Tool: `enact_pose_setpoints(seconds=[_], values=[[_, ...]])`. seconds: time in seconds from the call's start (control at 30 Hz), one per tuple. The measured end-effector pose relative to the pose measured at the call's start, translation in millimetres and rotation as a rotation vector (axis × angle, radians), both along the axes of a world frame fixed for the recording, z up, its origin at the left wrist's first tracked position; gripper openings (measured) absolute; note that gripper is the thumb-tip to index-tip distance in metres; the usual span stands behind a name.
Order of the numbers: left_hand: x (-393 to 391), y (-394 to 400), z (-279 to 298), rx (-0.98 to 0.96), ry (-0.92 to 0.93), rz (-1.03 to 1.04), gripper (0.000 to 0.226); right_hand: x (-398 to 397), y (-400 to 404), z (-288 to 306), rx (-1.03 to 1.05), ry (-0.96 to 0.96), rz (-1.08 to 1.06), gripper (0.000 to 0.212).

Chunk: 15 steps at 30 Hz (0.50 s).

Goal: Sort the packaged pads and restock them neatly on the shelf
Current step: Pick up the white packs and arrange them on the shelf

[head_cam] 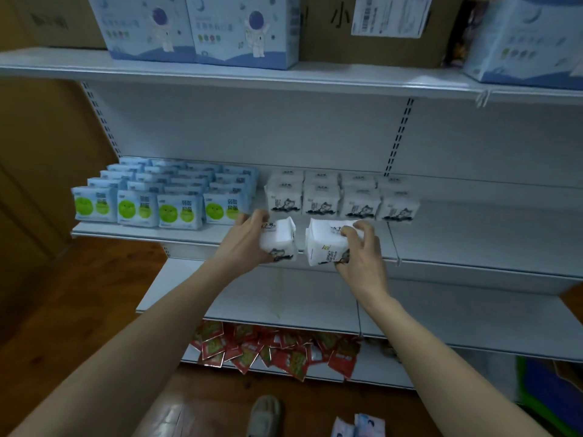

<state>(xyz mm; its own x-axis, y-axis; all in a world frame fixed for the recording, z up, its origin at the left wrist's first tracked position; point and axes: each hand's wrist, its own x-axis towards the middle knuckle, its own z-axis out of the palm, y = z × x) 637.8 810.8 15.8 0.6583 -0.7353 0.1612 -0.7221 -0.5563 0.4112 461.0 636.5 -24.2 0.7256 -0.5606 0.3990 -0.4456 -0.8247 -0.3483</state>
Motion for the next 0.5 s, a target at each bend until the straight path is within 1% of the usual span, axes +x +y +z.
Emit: enact_pose_setpoints(seconds=[0.07, 0.17, 0.27, 0.4, 0.5], values=[[13.4, -9.7, -8.8, 0.006, -0.004, -0.017, 0.087, 14.1, -6.5, -6.4, 0.002, 0.026, -0.021, 0.067], [41.0, -29.4, -23.2, 0.025, -0.038, -0.058, 0.083, 37.2, -18.1, -15.6, -0.068, -0.002, -0.034, 0.067], [76.1, -57.0, -32.5, 0.044, -0.079, -0.094, 0.082, 70.1, -38.3, -24.3, -0.131, 0.058, -0.055, 0.07], [116.6, -92.9, -46.6, 0.043, -0.054, -0.136, 0.082, 113.7, -64.5, -40.6, -0.069, 0.084, -0.054, 0.069], [143.7, -113.4, -61.1, -0.044, -0.08, -0.163, 0.076, 137.9, -77.1, -51.2, 0.003, 0.058, -0.068, 0.069]])
